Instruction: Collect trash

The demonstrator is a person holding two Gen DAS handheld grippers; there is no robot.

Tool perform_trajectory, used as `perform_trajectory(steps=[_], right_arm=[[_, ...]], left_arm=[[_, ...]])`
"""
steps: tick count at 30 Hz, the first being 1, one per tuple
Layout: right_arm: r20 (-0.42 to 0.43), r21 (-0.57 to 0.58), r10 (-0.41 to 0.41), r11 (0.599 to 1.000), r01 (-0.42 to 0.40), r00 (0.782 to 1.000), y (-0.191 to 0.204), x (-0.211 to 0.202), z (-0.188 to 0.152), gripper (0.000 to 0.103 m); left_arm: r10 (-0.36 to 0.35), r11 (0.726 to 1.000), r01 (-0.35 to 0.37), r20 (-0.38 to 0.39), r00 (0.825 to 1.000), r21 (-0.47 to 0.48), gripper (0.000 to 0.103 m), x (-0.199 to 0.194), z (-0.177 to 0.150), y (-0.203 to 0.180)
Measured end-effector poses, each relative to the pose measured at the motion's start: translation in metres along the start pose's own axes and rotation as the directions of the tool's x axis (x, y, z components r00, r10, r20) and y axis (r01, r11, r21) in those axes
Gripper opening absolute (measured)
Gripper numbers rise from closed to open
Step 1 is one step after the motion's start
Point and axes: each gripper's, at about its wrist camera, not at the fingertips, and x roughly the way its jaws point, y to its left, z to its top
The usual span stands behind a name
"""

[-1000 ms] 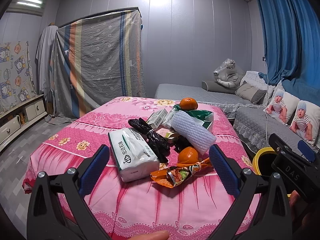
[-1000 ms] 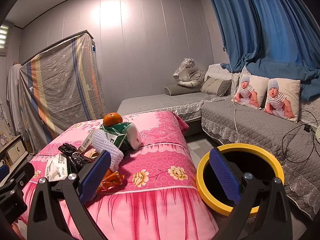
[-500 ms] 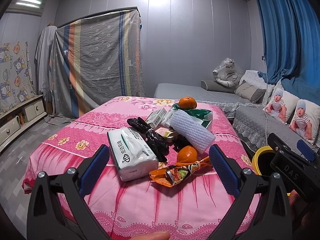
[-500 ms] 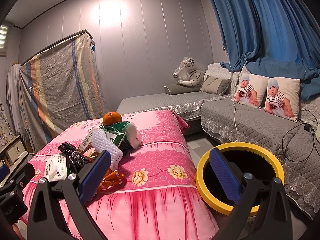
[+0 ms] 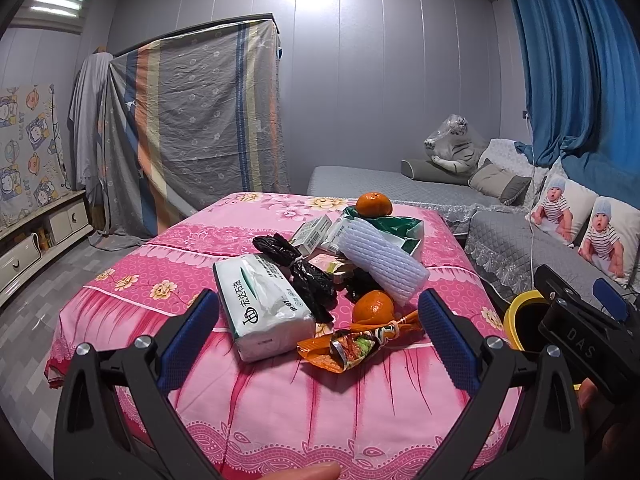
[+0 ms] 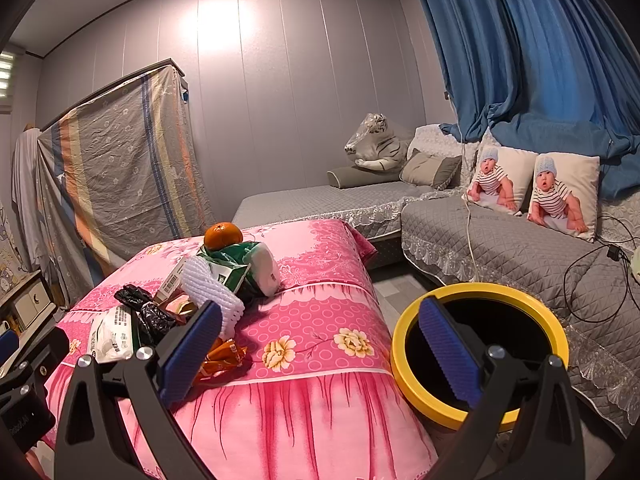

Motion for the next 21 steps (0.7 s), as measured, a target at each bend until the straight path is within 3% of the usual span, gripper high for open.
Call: perform_trajectory(steps=[21], right_arm=[[-0.002, 0.002, 0.001, 1.0, -0.001, 1.0, -0.001, 0.001, 0.0011, 0.095]], left_arm=[[-0.003, 1.0, 0.003, -0.003, 1.0, 0.001, 0.095, 0.0003, -0.0025, -0.002]])
